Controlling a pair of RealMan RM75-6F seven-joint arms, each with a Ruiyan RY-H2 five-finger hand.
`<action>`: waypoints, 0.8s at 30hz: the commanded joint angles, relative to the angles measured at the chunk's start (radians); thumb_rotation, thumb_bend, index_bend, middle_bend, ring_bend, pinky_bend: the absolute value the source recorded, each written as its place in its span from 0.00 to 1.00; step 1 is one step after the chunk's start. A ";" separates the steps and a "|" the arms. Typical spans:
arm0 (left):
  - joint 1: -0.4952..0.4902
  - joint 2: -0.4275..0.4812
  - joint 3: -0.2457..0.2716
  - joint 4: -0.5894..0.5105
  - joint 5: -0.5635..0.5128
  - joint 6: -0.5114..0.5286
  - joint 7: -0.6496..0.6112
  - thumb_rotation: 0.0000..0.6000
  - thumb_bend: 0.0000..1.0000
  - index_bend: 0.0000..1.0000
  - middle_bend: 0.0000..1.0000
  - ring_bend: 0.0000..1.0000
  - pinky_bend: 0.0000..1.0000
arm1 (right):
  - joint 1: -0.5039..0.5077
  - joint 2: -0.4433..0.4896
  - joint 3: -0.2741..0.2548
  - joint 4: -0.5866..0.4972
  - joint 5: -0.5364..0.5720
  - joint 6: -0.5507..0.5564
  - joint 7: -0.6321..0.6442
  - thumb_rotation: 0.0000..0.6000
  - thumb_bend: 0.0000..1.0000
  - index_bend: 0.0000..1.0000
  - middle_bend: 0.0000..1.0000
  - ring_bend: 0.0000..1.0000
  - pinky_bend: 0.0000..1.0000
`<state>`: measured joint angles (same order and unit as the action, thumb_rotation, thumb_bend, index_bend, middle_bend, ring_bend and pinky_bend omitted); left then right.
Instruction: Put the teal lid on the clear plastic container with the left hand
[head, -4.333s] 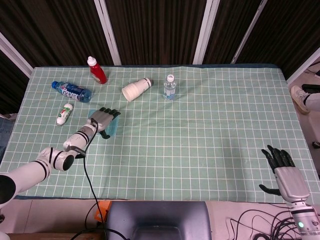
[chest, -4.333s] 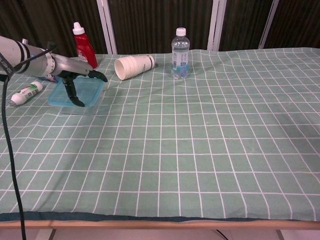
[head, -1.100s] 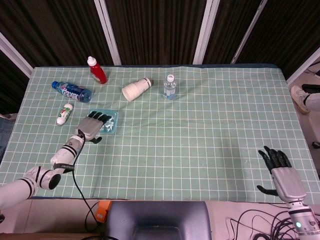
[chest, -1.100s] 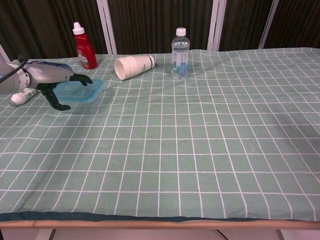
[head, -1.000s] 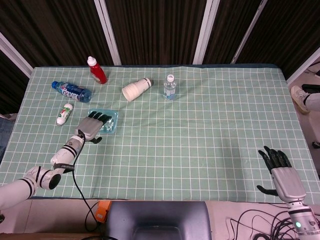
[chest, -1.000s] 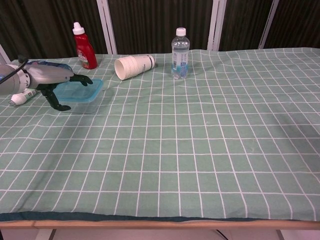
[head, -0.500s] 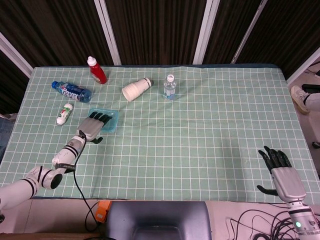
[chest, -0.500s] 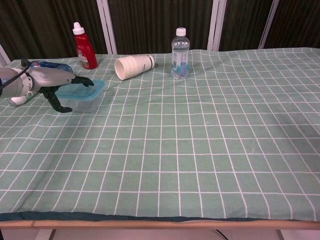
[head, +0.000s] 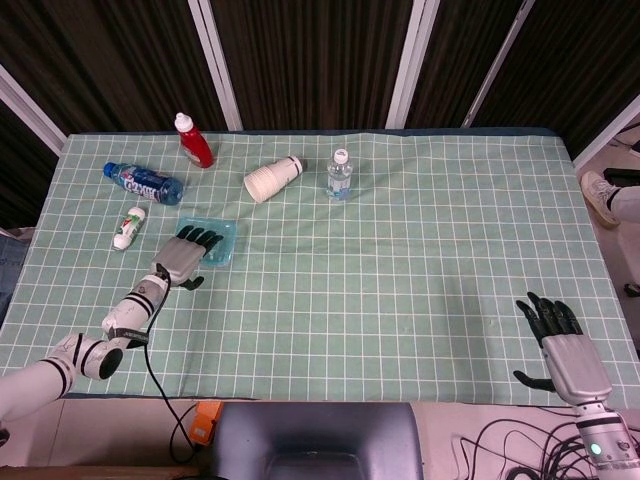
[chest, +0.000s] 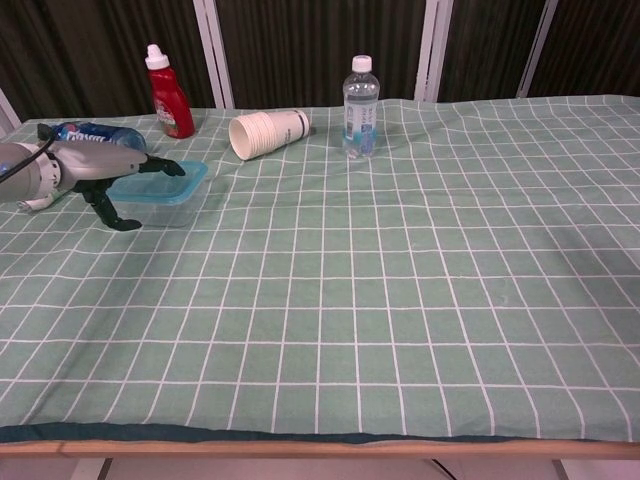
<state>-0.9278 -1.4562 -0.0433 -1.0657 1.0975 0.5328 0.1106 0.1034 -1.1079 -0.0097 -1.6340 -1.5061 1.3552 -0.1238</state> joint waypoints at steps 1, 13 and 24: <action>0.004 0.001 0.002 -0.001 0.000 -0.002 0.002 1.00 0.34 0.00 0.09 0.05 0.00 | 0.001 -0.001 -0.001 -0.001 -0.001 -0.002 -0.002 1.00 0.06 0.00 0.00 0.00 0.00; 0.013 -0.011 0.001 0.029 0.000 -0.034 -0.010 1.00 0.34 0.00 0.15 0.15 0.01 | 0.003 -0.003 0.000 -0.002 0.005 -0.006 -0.007 1.00 0.06 0.00 0.00 0.00 0.00; 0.022 0.039 -0.042 -0.052 0.041 0.056 -0.021 1.00 0.34 0.00 0.15 0.13 0.01 | 0.000 0.001 -0.001 -0.003 -0.001 0.003 0.000 1.00 0.06 0.00 0.00 0.00 0.00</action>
<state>-0.9088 -1.4288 -0.0765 -1.1034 1.1312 0.5752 0.0925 0.1033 -1.1069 -0.0103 -1.6374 -1.5067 1.3580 -0.1242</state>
